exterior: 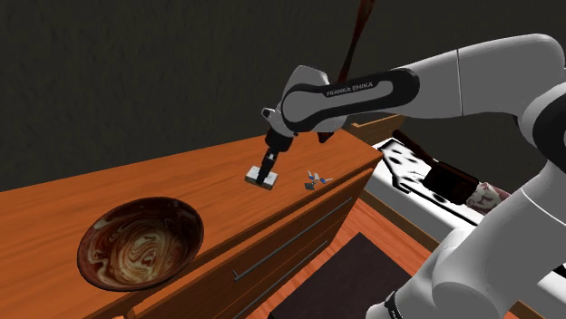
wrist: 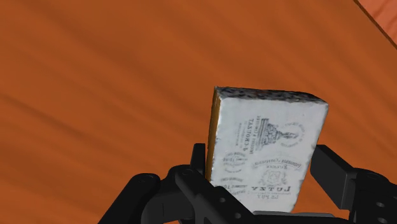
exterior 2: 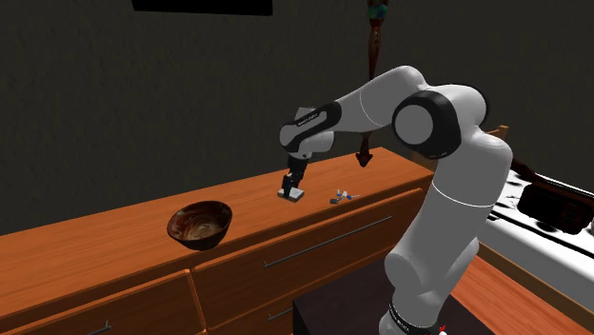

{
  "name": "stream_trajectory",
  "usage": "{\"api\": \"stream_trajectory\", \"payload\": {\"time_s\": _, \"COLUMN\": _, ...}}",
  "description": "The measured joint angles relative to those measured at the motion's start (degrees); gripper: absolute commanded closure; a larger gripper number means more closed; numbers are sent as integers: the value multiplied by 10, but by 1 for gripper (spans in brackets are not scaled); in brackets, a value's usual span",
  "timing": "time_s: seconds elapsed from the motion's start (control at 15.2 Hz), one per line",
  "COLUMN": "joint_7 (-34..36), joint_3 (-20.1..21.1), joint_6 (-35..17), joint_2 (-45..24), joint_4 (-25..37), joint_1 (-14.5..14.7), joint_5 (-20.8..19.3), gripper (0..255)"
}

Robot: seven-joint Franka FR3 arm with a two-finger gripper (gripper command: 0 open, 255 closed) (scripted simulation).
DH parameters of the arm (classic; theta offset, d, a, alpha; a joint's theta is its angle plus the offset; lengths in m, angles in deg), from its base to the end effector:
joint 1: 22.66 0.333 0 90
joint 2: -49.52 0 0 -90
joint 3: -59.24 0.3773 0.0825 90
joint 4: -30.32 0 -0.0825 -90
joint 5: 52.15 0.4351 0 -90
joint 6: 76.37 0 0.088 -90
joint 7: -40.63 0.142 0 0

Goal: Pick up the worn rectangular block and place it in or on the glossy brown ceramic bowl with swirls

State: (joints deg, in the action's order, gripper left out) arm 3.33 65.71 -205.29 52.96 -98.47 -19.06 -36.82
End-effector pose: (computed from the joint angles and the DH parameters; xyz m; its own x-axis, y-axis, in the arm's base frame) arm 0.5489 0.1126 0.3952 0.7837 0.5995 0.1623 0.6197 -0.7724 -0.1392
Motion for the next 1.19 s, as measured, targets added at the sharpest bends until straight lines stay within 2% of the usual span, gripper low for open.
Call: {"api": "stream_trajectory", "payload": {"time_s": 1.19, "joint_7": 28, "joint_3": -5, "joint_6": 137, "joint_2": 46, "joint_4": 93, "joint_1": -5, "joint_5": -16, "gripper": 255}}
